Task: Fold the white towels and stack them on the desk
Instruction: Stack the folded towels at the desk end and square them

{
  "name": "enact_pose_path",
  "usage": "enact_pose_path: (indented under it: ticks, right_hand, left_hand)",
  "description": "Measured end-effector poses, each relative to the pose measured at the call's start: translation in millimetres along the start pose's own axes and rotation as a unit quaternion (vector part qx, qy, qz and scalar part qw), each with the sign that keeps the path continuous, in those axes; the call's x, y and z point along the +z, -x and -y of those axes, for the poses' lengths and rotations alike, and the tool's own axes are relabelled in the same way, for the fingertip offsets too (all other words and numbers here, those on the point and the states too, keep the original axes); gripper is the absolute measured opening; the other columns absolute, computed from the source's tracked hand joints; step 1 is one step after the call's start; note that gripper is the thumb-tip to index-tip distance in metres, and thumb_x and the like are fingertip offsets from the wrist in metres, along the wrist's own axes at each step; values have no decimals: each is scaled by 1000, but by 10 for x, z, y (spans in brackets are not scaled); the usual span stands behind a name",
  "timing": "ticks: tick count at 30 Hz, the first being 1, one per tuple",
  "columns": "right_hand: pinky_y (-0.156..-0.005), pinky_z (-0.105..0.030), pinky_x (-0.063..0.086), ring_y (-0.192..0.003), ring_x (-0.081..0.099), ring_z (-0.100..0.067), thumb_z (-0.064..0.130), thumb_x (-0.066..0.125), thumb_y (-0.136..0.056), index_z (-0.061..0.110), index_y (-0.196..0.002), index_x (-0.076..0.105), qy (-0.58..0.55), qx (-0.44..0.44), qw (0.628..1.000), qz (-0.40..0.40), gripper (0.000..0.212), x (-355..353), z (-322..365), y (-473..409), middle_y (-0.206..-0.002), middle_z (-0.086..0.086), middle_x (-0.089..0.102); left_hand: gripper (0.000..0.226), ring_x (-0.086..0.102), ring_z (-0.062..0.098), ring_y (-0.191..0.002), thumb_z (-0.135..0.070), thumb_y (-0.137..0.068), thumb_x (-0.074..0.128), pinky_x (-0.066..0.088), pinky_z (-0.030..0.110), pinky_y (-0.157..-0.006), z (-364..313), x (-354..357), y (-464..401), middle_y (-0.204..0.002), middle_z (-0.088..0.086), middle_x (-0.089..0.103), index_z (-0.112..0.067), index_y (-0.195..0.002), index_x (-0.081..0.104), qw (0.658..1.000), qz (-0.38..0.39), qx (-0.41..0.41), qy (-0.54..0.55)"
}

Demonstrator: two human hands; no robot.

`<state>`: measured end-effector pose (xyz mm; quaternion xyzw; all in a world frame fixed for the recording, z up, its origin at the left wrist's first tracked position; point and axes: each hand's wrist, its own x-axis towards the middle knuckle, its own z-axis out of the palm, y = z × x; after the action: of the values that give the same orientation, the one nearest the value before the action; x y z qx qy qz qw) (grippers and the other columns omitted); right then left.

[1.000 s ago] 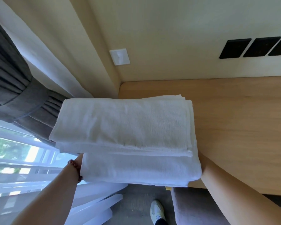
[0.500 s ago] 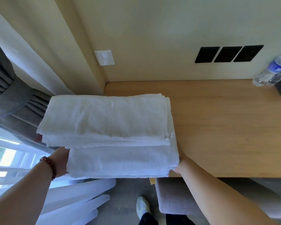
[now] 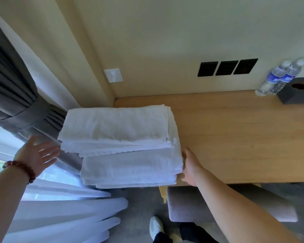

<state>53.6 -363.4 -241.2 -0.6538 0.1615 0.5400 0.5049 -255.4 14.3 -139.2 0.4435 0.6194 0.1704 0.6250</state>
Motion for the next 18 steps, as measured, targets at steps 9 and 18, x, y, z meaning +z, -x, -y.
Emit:
enact_pose_path:
  ticks: [9, 18]
  right_hand:
    - [-108, -51, 43, -137, 44, -29, 85, 46, -81, 34, -150, 41, 67, -58, 996, -15, 86, 188, 186, 264, -155, 1, 41]
    - [-116, -41, 29, -143, 38, -22, 61, 32, -102, 28, -157, 27, 150, -114, 982, -3, 64, 98, -101, 373, -160, 5, 33]
  left_hand:
    - [76, 43, 34, -138, -75, -92, 36, 30, 50, -114, -201, 546, 439, -153, 8, 43, -22, -145, 44, 995, 4, 83, -50]
    - [70, 51, 43, -118, -65, -98, 29, 38, 46, -91, -211, 952, 558, -137, 23, 49, -13, -144, 39, 926, -109, 180, -312]
